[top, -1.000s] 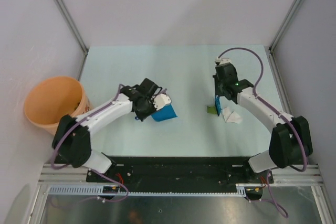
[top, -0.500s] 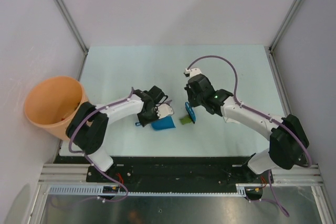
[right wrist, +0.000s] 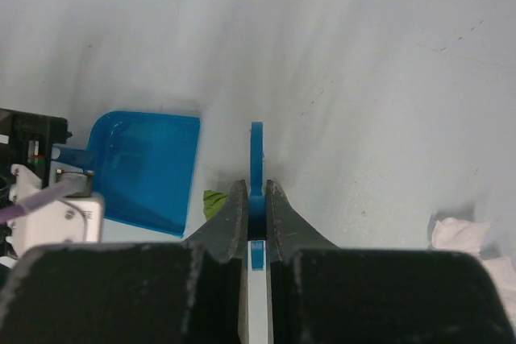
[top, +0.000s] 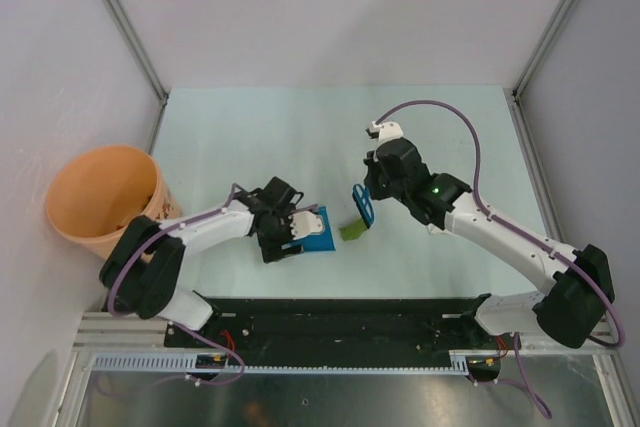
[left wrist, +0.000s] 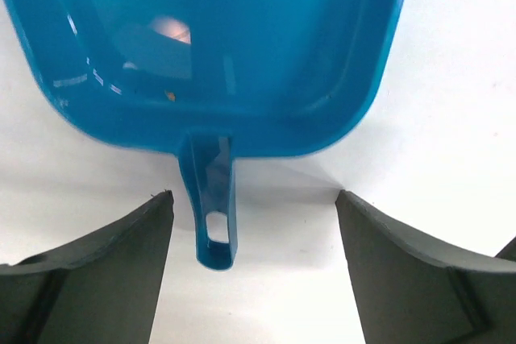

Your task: Sweep away the paper scraps from the table

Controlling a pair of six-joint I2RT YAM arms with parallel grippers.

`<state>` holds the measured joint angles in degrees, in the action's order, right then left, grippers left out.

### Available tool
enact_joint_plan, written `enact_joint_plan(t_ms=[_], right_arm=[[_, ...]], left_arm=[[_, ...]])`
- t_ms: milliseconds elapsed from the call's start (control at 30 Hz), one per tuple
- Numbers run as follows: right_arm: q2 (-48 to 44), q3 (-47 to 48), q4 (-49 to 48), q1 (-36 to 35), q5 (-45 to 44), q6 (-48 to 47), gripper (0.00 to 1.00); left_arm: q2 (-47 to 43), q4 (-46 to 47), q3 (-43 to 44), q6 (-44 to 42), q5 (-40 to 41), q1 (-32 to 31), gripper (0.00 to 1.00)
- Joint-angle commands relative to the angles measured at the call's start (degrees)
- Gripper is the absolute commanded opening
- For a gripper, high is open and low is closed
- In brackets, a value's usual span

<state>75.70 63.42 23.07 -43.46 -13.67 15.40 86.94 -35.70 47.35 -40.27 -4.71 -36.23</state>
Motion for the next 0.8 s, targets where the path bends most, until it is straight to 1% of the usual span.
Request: enact_joint_plan(t_ms=[0, 100, 133, 200, 233, 267, 300, 333, 367, 400, 433, 500, 533, 567, 600, 700, 733, 767], right_arm=[[-2.49, 0.04, 0.75, -0.31, -1.80, -0.02, 0.00], [-2.49, 0.04, 0.92, -0.31, -1.80, -0.19, 0.00], [-2.31, 0.04, 1.19, -0.22, -2.15, 0.33, 0.00], [-2.31, 0.04, 3.38, 0.13, -6.35, 3.48, 0.00], [-2.23, -0.05, 4.43, 0.22, -8.28, 4.19, 0.00], [-2.22, -0.05, 6.09, 0.22, -13.09, 4.72, 0.00], [-2.05, -0.14, 6.98, -0.30, -16.09, 5.34, 0.00], [-1.79, -0.31, 7.68, -0.66, -18.99, 5.43, 0.00], [-0.57, -0.31, 9.00, -1.09, -24.94, 5.43, 0.00], [0.31, -0.49, 9.10, -1.36, -27.18, 5.26, 0.00], [1.54, -0.84, 9.18, -1.10, -28.07, 5.26, 0.00], [5.14, -1.19, 8.14, -0.92, -24.84, 5.43, 0.00], [6.11, -1.19, 7.52, -1.62, -21.61, 6.30, 0.00], [7.95, -1.19, 5.86, -2.32, -20.27, 6.83, 0.00], [8.58, -1.19, 4.80, -3.20, -19.04, 7.36, 0.00], [9.03, -1.19, -1.17, -5.14, -9.91, 10.43, 0.00], [8.59, -1.19, -4.06, -5.58, -4.92, 13.14, 0.00], [8.15, -1.28, -5.56, -5.84, -3.22, 14.30, 0.00]], left_arm=[[-5.37, 7.13, -5.16, -6.22, -6.53, 4.93, 0.83], [-5.29, 8.28, -6.22, -9.12, -10.04, 9.24, 0.81], [-4.68, 8.54, -6.31, -9.65, -10.06, 9.85, 0.77], [-2.05, 8.89, -6.57, -9.92, -8.14, 10.48, 0.70], [-0.99, 8.98, -6.31, -9.39, -7.69, 10.48, 0.58], [-0.20, 8.90, -6.05, -8.43, -7.51, 10.48, 0.53], [0.51, 8.90, -6.04, -8.25, -7.59, 10.39, 0.47], [0.78, 8.90, -6.22, -8.16, -8.03, 10.21, 0.37], [0.52, 8.90, -6.57, -8.16, -8.47, 10.04, 0.30], [0.17, 8.64, -6.66, -7.98, -8.82, 9.78, 0.21], [-0.62, 8.28, -6.66, -7.63, -8.82, 9.42, 0.00], [-1.24, 7.23, -6.40, -7.10, -8.83, 7.93, 0.00], [-1.59, 6.27, -6.22, -6.93, -8.48, 6.62, 0.00], [-1.51, 5.82, -5.70, -6.23, -8.21, 6.00, 0.00], [-1.42, 5.30, -5.34, -5.96, -8.04, 5.47, 0.00], [-0.19, 3.63, -3.85, -5.17, -6.72, 4.06, 0.00], [0.25, 3.36, -3.15, -4.73, -5.24, 3.45, 0.00], [1.21, 2.92, -2.71, -4.73, -4.79, 3.18, 0.00]])
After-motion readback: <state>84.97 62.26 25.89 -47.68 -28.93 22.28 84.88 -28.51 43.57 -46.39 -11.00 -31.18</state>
